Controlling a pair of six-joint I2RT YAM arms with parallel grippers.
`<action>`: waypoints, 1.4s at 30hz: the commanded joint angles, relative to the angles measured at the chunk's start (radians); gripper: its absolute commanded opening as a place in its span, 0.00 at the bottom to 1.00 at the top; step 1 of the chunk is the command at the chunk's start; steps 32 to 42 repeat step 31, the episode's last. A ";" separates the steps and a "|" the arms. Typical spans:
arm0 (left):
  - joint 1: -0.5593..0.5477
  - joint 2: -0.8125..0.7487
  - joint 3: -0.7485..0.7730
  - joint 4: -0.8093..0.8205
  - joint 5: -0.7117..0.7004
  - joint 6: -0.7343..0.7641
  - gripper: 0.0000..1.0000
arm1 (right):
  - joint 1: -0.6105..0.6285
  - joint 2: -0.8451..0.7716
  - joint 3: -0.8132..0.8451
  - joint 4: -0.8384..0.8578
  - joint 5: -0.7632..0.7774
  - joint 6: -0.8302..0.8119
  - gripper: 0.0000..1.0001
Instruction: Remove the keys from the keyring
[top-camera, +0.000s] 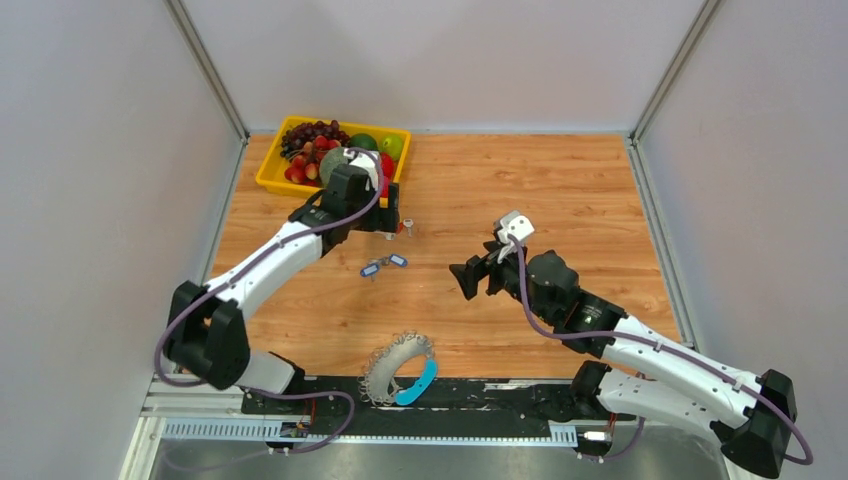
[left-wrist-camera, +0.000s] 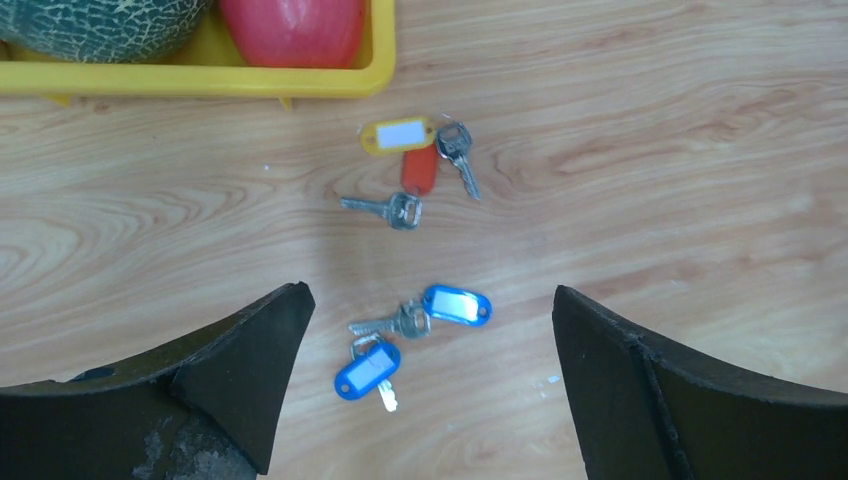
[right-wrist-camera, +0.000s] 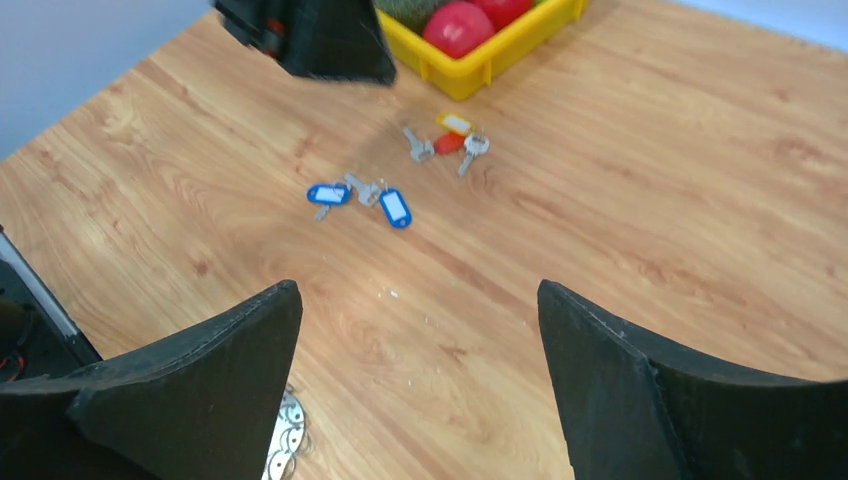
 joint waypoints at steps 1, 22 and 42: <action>-0.001 -0.198 -0.080 -0.001 0.082 -0.040 1.00 | -0.006 0.002 0.046 -0.129 0.002 0.128 0.92; -0.001 -0.906 -0.169 -0.132 -0.381 -0.147 1.00 | -0.007 -0.114 0.330 -0.344 0.350 0.128 1.00; -0.002 -1.007 -0.206 -0.101 -0.373 -0.111 1.00 | -0.007 -0.133 0.393 -0.378 0.366 0.124 1.00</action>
